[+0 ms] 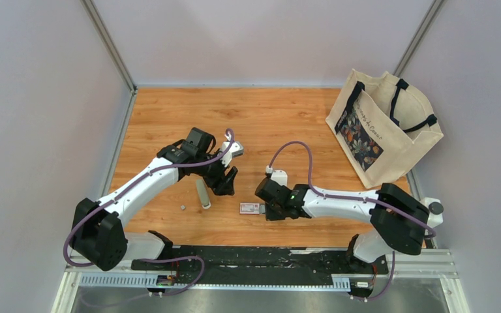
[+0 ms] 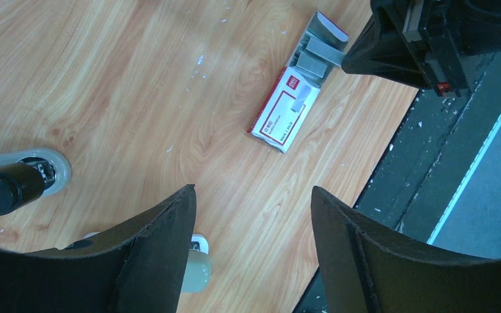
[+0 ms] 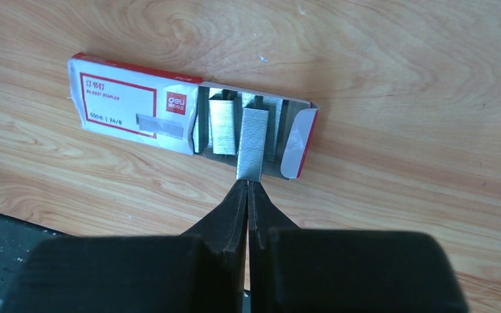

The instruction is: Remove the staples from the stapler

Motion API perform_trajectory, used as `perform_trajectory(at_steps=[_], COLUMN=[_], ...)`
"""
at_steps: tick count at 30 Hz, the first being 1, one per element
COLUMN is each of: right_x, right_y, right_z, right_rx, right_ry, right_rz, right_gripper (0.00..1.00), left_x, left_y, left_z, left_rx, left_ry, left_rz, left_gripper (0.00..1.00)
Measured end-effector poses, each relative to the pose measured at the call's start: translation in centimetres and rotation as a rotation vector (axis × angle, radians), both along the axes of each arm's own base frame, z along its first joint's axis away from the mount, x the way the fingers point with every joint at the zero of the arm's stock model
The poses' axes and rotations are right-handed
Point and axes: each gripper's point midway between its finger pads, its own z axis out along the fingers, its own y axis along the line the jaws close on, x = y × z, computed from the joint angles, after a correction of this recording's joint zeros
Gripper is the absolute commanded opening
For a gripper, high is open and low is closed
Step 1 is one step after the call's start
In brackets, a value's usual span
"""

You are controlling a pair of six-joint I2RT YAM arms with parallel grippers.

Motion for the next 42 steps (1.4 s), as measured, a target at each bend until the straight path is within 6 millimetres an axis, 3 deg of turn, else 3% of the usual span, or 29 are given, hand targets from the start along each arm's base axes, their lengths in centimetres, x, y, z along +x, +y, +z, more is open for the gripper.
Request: perform_trajectory(at_steps=[8,17,32,42], right_x=[0.6,1.3,1.0,0.8], right_y=[-0.5,0.6,0.4,0.2], right_z=[-0.5,0.4,0.4,1.9], right_rx=[-0.020,0.002,-0.003,0.034], right_ry=[0.007,-0.012,-0.005,-0.009], right_rz=[-0.010,0.013,0.037,0.059], right_gripper=[0.04,0.04,0.08,0.07], left_x=[0.0,0.0,-0.6,-0.8], left_y=[0.0,0.0,0.0,0.1], left_z=[0.0,0.0,-0.1,-0.1], left_rx=[-0.001,-0.003,-0.001,0.001], left_ry=[0.000,-0.001,0.013,0.022], left_rz=[-0.001,-0.006,-0.024,-0.029], left_gripper=[0.73,0.74,0.74,0.74])
